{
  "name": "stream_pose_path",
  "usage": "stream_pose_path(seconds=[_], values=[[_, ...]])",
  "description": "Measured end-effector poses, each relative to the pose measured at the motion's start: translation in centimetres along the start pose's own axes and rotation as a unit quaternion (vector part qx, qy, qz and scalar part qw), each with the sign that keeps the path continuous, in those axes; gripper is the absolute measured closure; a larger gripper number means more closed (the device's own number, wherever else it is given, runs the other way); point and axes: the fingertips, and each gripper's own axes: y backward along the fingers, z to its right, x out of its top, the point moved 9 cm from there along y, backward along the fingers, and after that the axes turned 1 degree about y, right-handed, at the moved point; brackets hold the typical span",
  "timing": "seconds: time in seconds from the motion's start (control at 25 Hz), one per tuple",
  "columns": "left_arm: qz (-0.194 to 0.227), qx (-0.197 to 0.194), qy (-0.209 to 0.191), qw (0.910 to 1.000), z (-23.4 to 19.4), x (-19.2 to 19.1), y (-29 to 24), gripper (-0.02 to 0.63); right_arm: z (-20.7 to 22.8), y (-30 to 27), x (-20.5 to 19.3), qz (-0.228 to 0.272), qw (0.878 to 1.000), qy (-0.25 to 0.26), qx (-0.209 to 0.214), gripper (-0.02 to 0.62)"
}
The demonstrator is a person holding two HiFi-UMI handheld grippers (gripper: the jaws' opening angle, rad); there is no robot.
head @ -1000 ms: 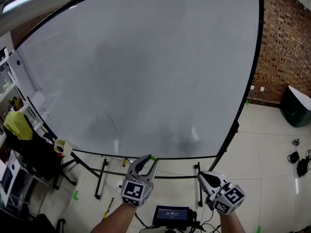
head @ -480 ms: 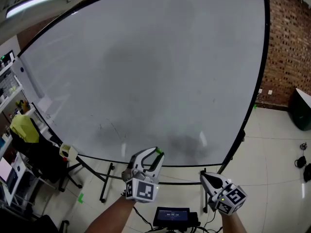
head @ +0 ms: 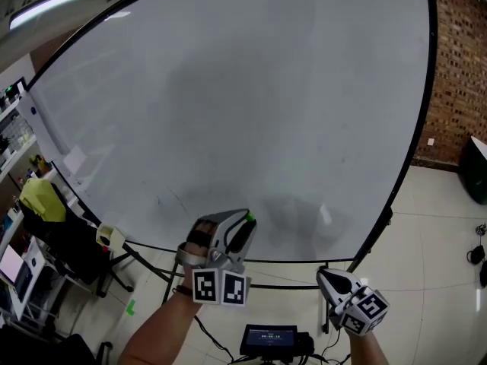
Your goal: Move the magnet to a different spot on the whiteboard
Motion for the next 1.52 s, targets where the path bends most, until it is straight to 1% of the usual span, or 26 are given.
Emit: stream_pose_path(seconds=[0.24,0.48,0.6,0.68,1.08,1.24,1.32,1.44,1.52], values=[[-0.026,-0.018,-0.069,0.9971,-1.8,1.1,-0.7,0.451,0.1,-1.3,0.0,0.002,1.0,0.004,0.015,0.569],[-0.046,-0.042,-0.114,0.9915,-3.2,2.4,-2.3,0.451,-0.1,-2.3,0.3,-0.001,1.0,0.008,0.025,0.569],[-0.051,-0.042,-0.137,0.9884,-3.5,3.2,-3.4,0.451,-0.1,-2.7,0.1,-0.008,1.0,0.007,0.027,0.569],[-0.055,-0.036,-0.15,0.9866,-4.0,3.7,-4.0,0.451,-0.1,-3.0,-0.4,-0.016,1.0,0.001,0.027,0.569],[-0.053,0.002,-0.176,0.983,-6.9,6.8,-5.7,0.451,0.4,-4.1,-0.8,-0.026,0.999,-0.007,0.031,0.569],[-0.072,0.014,-0.189,0.9793,-7.5,7.5,-6.1,0.451,0.6,-4.4,-1.0,-0.024,0.999,-0.005,0.038,0.569],[-0.09,0.013,-0.193,0.977,-7.7,7.8,-6.2,0.451,0.7,-4.4,-1.1,-0.023,0.999,-0.004,0.041,0.569],[-0.108,-0.01,-0.185,0.9768,-7.9,8.6,-6.2,0.451,0.8,-4.4,-1.2,-0.021,0.999,-0.005,0.045,0.569],[-0.117,-0.016,-0.178,0.9768,-8.2,9.0,-6.2,0.453,0.8,-4.4,-1.1,-0.019,0.999,-0.006,0.047,0.569]])
